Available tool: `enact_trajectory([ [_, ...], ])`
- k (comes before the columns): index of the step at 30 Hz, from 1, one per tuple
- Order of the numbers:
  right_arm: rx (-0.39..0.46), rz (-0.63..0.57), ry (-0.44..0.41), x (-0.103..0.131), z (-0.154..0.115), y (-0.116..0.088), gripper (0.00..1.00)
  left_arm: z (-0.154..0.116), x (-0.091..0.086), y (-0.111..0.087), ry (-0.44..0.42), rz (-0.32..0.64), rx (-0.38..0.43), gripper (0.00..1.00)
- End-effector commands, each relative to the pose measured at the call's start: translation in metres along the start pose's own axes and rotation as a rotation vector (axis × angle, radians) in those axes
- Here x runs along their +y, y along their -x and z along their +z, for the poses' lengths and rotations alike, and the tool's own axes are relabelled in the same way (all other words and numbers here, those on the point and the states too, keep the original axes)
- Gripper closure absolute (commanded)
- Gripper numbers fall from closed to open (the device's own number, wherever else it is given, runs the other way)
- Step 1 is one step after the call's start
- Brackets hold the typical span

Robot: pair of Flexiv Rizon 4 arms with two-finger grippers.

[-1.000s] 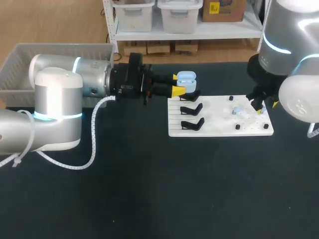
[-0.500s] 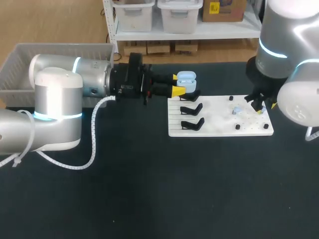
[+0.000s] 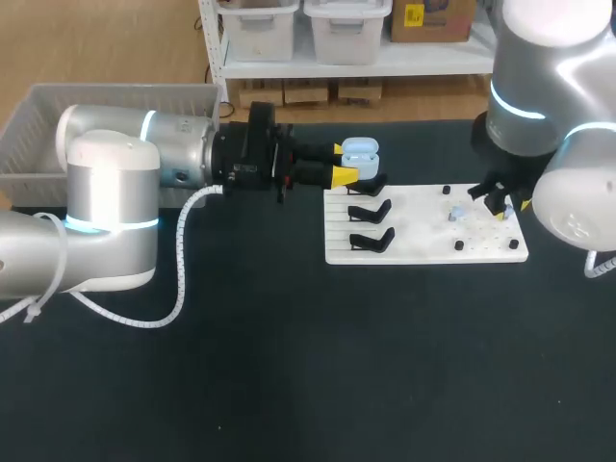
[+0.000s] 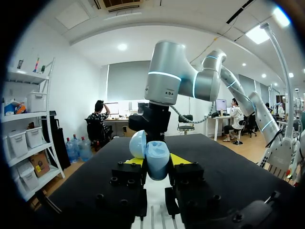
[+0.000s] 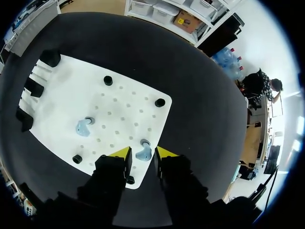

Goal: Pick up each earbud case from the left stands, insert the matching earbuds, close the lid, and place the case in the box.

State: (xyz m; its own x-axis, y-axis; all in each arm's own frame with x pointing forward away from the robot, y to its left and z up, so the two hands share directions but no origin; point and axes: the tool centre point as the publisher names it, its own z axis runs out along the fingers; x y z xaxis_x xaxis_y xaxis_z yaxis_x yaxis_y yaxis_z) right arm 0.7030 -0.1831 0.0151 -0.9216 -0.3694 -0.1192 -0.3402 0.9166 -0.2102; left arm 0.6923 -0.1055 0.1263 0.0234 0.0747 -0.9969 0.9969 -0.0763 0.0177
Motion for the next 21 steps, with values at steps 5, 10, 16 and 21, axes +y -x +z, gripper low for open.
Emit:
enact_trajectory([
  [5, 0.001, 0.006, -0.011, 0.0029, 0.0010, -0.0023, 0.73, -0.0001, -0.0018, -0.0005, 0.006, 0.003, -0.002, 1.00],
  [10, 0.000, 0.010, -0.023, 0.0028, 0.0011, -0.0032, 0.76, -0.0001, -0.0018, -0.0005, 0.006, 0.003, -0.002, 1.00],
  [16, 0.001, 0.012, -0.042, 0.0022, 0.0011, -0.0044, 0.73, -0.0001, -0.0018, -0.0005, 0.006, 0.003, -0.002, 1.00],
  [21, 0.002, 0.014, -0.050, 0.0009, 0.0030, -0.0049, 0.69, -0.0001, -0.0018, -0.0005, 0.006, 0.003, -0.002, 1.00],
])
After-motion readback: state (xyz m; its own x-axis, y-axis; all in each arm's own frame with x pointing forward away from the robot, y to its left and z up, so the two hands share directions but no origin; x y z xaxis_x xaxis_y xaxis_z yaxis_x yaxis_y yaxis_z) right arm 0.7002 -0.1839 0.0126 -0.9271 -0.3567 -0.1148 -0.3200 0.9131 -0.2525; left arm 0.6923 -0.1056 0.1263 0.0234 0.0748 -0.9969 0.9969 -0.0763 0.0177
